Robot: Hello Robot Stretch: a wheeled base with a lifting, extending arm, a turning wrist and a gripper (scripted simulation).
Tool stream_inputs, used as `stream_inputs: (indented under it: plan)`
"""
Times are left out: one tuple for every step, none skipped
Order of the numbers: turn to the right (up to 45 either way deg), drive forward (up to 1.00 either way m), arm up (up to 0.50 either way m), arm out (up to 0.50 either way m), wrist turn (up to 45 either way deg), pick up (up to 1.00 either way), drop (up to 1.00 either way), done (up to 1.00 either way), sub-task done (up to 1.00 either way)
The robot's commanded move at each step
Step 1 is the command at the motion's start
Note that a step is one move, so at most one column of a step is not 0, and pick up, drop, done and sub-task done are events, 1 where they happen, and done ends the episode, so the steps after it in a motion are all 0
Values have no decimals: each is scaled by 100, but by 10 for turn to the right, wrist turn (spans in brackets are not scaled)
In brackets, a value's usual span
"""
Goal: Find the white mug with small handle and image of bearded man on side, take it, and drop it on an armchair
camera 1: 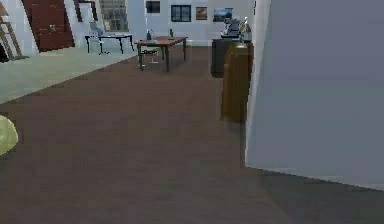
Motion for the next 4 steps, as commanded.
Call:
stream_inputs:
  plan:
    - [0, 100, 0, 0, 0, 0, 0, 0, 0]
    - [0, 100, 0, 0, 0, 0, 0, 0, 0]
    - [-60, 0, 0, 0, 0, 0, 0, 0, 0]
    - [0, 50, 0, 0, 0, 0, 0, 0, 0]
